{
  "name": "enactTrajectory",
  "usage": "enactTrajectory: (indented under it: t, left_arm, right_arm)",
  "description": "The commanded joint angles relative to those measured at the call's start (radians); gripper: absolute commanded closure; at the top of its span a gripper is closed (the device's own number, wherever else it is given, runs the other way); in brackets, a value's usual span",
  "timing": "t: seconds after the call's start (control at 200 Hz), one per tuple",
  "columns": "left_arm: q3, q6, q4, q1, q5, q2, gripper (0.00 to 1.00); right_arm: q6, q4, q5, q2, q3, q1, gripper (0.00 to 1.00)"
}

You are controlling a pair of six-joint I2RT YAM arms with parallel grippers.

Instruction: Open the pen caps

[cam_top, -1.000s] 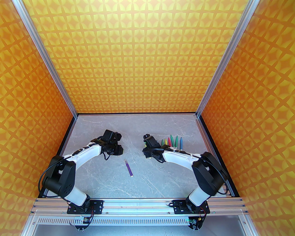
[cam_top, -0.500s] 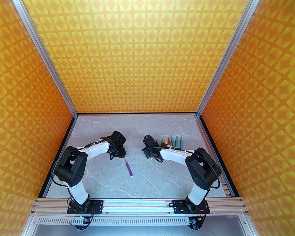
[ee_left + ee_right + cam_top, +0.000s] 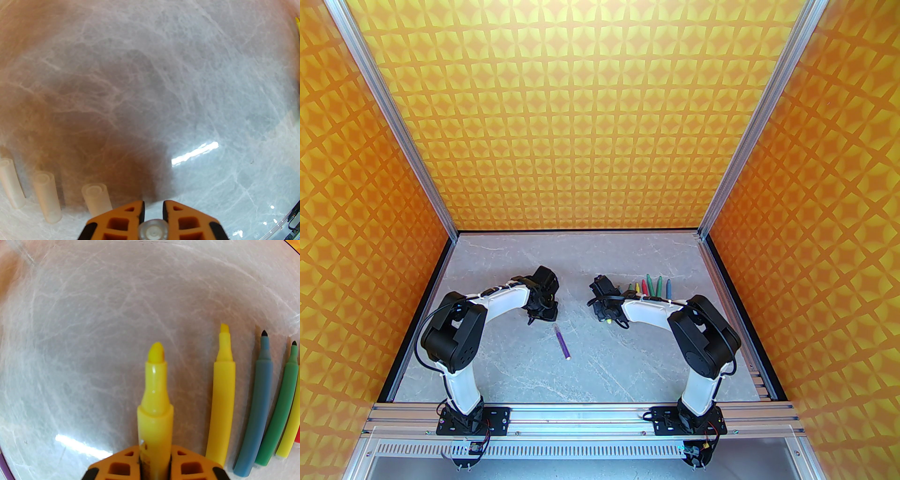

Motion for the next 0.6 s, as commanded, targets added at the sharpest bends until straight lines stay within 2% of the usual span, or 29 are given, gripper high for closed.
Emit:
enactTrajectory:
  t: [0.0,0.595]
  left_arm:
    - [0.029,0.017,-0.033,-0.009,-0.024,0.02,0.84]
    - [0.032,0.02,-0.04,-0.013,-0.026,0.021,0.75]
  right_arm:
    - [-0.022,-0.011,0.045,0.028,0.03,-0.005,1.0]
    - [-0.029,-0.045,0.076,0.078,0.075,-0.005,0.89]
